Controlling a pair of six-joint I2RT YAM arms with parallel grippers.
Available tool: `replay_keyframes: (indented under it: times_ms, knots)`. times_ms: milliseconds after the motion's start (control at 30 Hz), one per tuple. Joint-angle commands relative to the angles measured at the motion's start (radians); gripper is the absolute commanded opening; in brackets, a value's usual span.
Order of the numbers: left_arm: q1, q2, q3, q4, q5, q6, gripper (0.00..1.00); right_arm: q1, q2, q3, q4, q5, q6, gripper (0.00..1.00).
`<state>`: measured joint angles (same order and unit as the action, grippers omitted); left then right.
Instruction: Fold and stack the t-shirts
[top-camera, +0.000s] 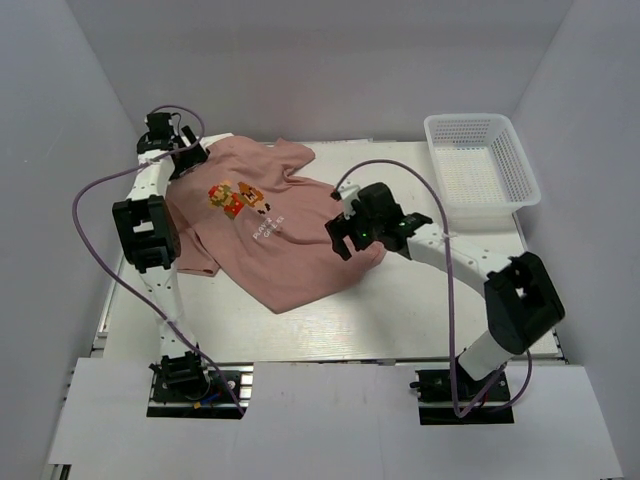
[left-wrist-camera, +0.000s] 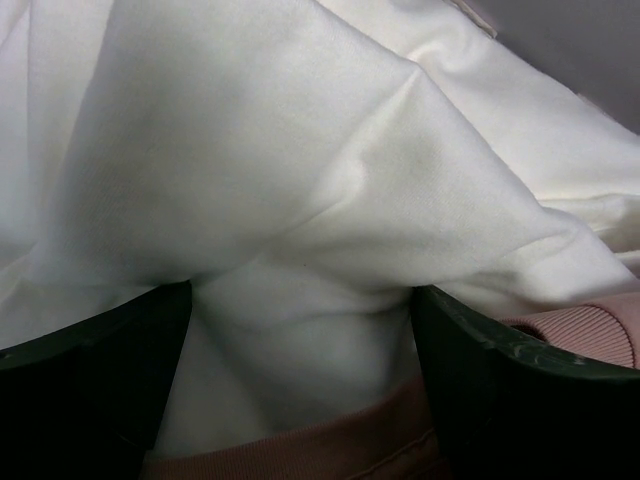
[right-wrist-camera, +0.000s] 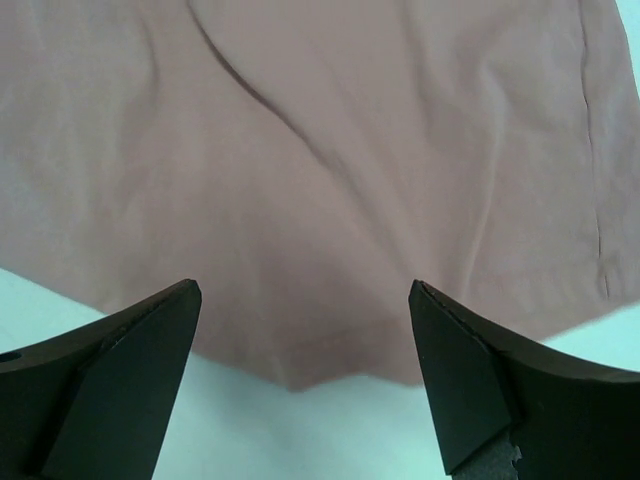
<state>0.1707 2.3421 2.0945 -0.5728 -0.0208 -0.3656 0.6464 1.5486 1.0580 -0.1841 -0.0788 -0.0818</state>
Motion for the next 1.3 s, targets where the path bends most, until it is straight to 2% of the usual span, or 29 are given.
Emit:
replay_keyframes:
  times_ms: [0,133,267,400,433,533,567,600,667,733,767,800,833,967,1000,1033,1067,1133,1167,1267]
  knots:
    - [0.015,-0.079,0.041,-0.004,0.019,0.034,1.00,0.058,0.065,0.088,0.023,0.025,-0.110,0.90]
    - [0.015,-0.148,0.185,-0.053,-0.011,0.034,1.00,0.090,0.168,0.184,0.051,0.034,-0.202,0.90]
    - [0.015,-0.300,0.148,-0.042,0.033,0.034,1.00,0.119,0.324,0.288,0.040,0.071,-0.223,0.90]
    - [0.015,-0.504,-0.057,-0.081,0.042,0.011,1.00,0.124,0.413,0.344,0.056,0.048,-0.168,0.90]
    - [0.015,-0.606,-0.170,-0.081,0.071,0.002,1.00,0.124,0.441,0.356,0.073,0.025,-0.167,0.90]
    - [-0.004,-0.781,-0.371,-0.036,0.097,-0.042,1.00,0.131,0.487,0.387,0.081,0.028,-0.167,0.90]
    - [-0.004,-0.838,-0.513,-0.012,0.155,-0.059,1.00,0.134,0.523,0.408,0.078,0.031,-0.164,0.88]
    - [-0.004,-0.951,-0.584,0.045,0.174,-0.074,1.00,0.134,0.537,0.421,0.063,0.033,-0.164,0.85]
    - [-0.004,-1.048,-0.730,0.073,0.174,-0.102,1.00,0.136,0.564,0.422,0.080,0.045,-0.162,0.68]
    - [-0.004,-1.139,-0.774,0.054,0.142,-0.102,1.00,0.139,0.567,0.401,0.095,0.074,-0.159,0.48]
    - [-0.004,-1.155,-0.774,0.038,0.133,-0.102,1.00,0.142,0.561,0.384,0.100,0.117,-0.157,0.28]
    - [-0.004,-1.167,-0.774,0.018,0.118,-0.090,1.00,0.141,0.559,0.379,0.097,0.117,-0.157,0.18]
    - [-0.004,-1.178,-0.762,-0.020,0.079,-0.090,1.00,0.139,0.539,0.370,0.098,0.122,-0.151,0.00]
    - [0.007,-1.178,-0.751,-0.061,0.068,-0.081,1.00,0.130,0.403,0.228,0.170,0.126,-0.087,0.00]
    - [0.007,-1.178,-0.751,-0.061,0.079,-0.081,1.00,0.131,0.286,0.171,0.220,0.128,-0.046,0.00]
    - [0.007,-1.169,-0.751,-0.061,0.093,-0.081,1.00,0.130,0.244,0.110,0.259,0.125,-0.033,0.00]
    - [0.007,-1.159,-0.751,-0.061,0.093,-0.070,1.00,0.127,0.114,0.050,0.294,0.120,-0.001,0.00]
    - [0.007,-1.149,-0.751,-0.061,0.104,-0.061,1.00,0.116,0.029,-0.014,0.310,0.099,0.022,0.00]
    - [0.007,-1.149,-0.751,-0.061,0.104,-0.061,1.00,0.114,-0.092,-0.048,0.311,0.096,0.048,0.00]
    - [0.007,-1.139,-0.763,-0.050,0.113,-0.061,1.00,0.102,-0.239,-0.116,0.301,0.144,0.074,0.00]
